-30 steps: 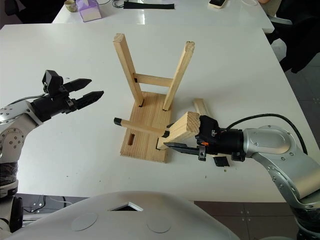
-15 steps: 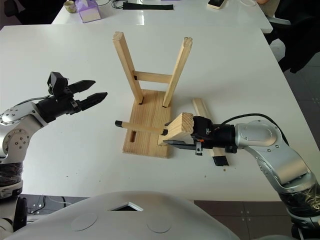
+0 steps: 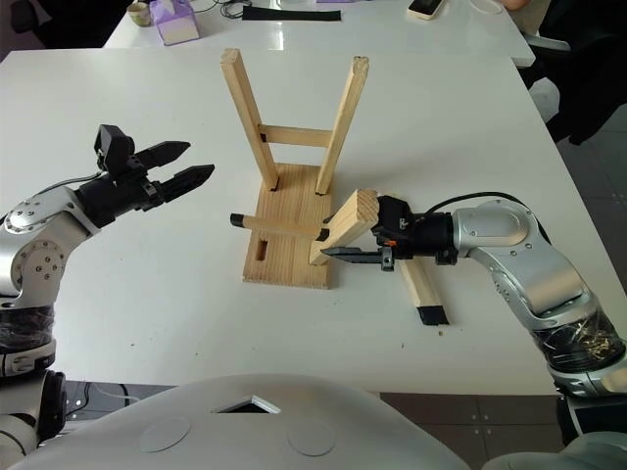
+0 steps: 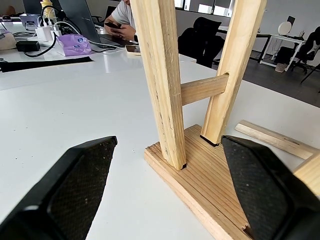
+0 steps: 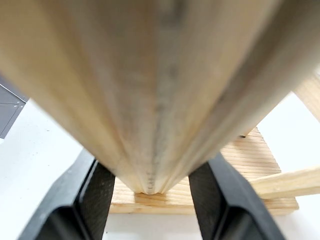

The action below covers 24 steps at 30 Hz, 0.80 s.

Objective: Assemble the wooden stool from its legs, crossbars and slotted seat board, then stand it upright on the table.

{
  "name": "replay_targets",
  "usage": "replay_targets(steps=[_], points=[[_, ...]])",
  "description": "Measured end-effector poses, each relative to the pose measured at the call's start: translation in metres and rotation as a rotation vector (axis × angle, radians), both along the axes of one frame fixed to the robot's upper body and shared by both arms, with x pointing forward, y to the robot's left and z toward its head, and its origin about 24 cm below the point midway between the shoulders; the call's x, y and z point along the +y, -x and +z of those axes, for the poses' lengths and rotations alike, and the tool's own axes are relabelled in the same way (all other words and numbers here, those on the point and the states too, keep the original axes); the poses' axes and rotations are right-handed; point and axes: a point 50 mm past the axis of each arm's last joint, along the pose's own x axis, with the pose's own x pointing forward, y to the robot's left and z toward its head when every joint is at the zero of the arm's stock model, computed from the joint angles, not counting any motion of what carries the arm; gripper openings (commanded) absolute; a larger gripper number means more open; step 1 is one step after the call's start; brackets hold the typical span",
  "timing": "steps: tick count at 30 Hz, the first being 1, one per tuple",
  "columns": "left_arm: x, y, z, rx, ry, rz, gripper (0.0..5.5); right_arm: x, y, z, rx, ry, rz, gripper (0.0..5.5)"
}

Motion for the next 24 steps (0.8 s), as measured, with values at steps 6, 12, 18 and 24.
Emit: replay_targets(steps=[6, 12, 18, 24], points=[[-0.001, -0.001, -0.001, 0.000, 0.004, 0.013, 3.91, -0.014, 0.005, -0.011, 0.068, 0.189, -0.044, 2.72], [-0.003, 0.001, -0.001, -0.007, 0.011, 0.014, 3.91, -0.034, 0.015, -0.019, 0.112, 0.285, -0.108, 2.86], [0.001, 0.012, -0.006, 0.007, 0.009, 0.062, 3.91, -0.060, 0.032, -0.010, 0.054, 0.352, -0.302, 3.25], [0.022, 0.039, -0.006, 0.011, 0.002, 0.202, 3.91, -0.062, 0.070, -0.014, -0.004, 0.353, -0.736, 3.39]])
